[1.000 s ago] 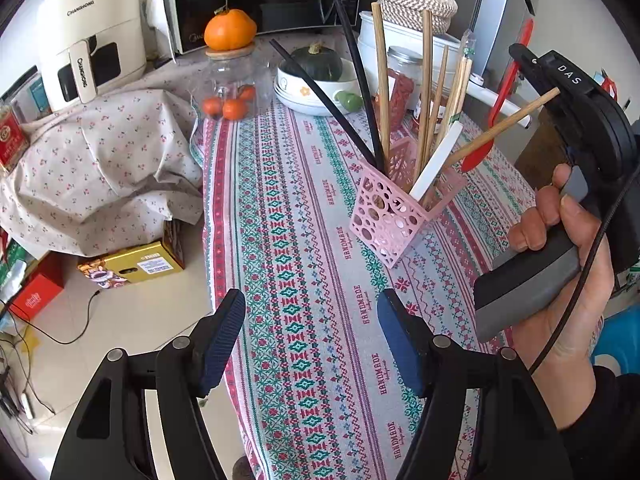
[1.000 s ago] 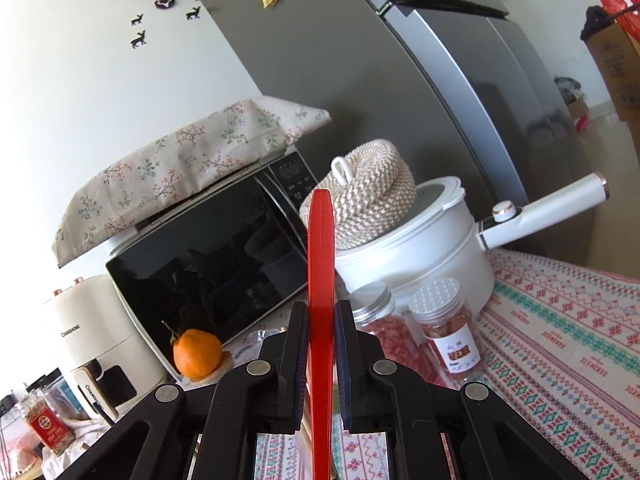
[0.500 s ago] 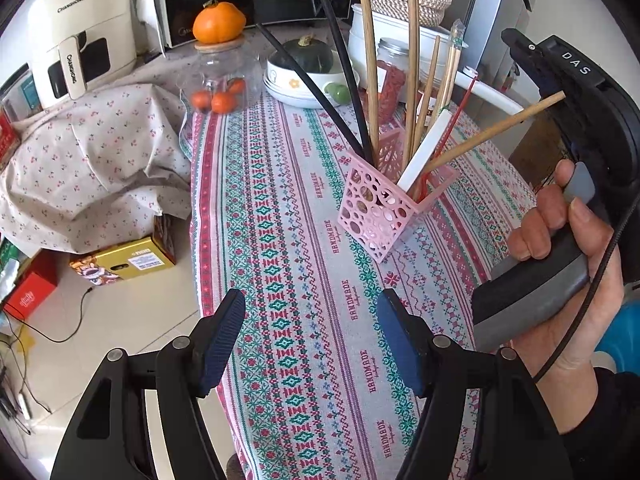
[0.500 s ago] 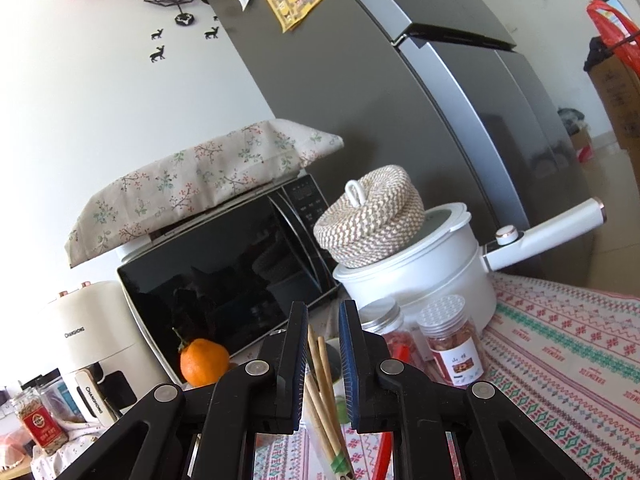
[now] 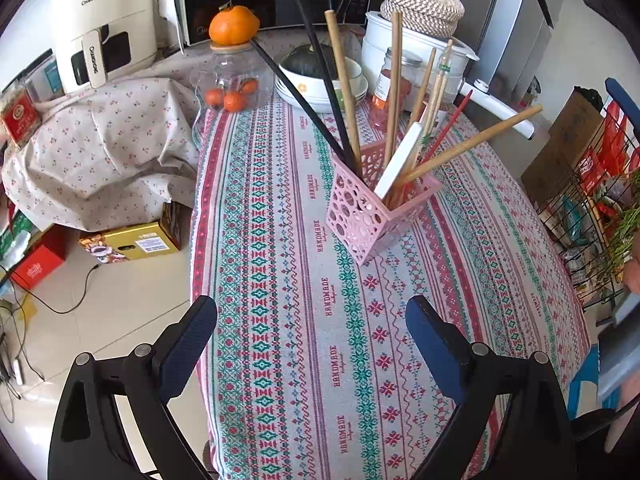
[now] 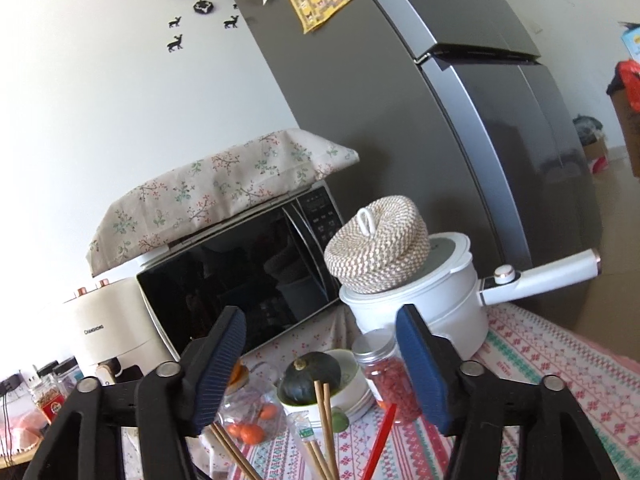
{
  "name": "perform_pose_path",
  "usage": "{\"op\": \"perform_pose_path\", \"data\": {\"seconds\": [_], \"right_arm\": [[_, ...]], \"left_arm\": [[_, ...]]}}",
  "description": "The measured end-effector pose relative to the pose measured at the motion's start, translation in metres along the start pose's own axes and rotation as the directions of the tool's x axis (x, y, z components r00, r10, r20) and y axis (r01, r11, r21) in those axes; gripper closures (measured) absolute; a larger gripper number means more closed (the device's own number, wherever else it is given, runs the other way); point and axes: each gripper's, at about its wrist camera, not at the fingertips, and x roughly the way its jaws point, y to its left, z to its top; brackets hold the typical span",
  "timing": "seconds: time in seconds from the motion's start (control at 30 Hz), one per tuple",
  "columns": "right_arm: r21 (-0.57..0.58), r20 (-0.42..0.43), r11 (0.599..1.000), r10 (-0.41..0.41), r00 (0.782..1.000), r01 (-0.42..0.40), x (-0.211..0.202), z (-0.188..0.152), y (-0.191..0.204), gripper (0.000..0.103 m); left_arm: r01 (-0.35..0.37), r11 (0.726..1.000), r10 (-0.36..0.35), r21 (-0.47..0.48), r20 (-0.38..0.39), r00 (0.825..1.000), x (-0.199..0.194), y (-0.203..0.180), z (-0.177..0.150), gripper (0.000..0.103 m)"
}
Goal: Organize utensils
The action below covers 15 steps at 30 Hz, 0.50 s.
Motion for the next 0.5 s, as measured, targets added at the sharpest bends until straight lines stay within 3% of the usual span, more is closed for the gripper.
{"op": "perform_pose_path", "data": {"seconds": [0.07, 0.23, 0.37, 0.5], "right_arm": [[-0.038, -0.041, 0.999, -0.006, 0.999, 0.005, -0.007, 0.010, 0.001, 0.012], [-0.118, -0.175, 0.993, -0.024, 0.984, 0.003, -0.027, 0.021, -0.001, 0.000], [-0.180, -0.302, 0.984, -0.059, 0.951, 0.004, -0.041, 0.019, -0.004, 0.000], [-0.321, -0.341, 0.946, -0.164, 0.926, 0.049, -0.061, 0.010, -0.007, 0.000]], "left_arm": [[-0.008, 1.000, 0.008, -0.001, 0.018, 1.000, -0.009, -0.009, -0.005, 0.006], [-0.034, 0.998, 0.032, 0.049, 0.056, 0.998, -0.026, -0.036, -0.018, 0.001], [-0.062, 0.995, 0.054, 0.072, 0.107, 0.993, -0.043, -0.050, -0.031, 0.000], [-0.087, 0.994, 0.075, 0.069, 0.157, 0.985, -0.059, -0.055, -0.038, 0.000]]}}
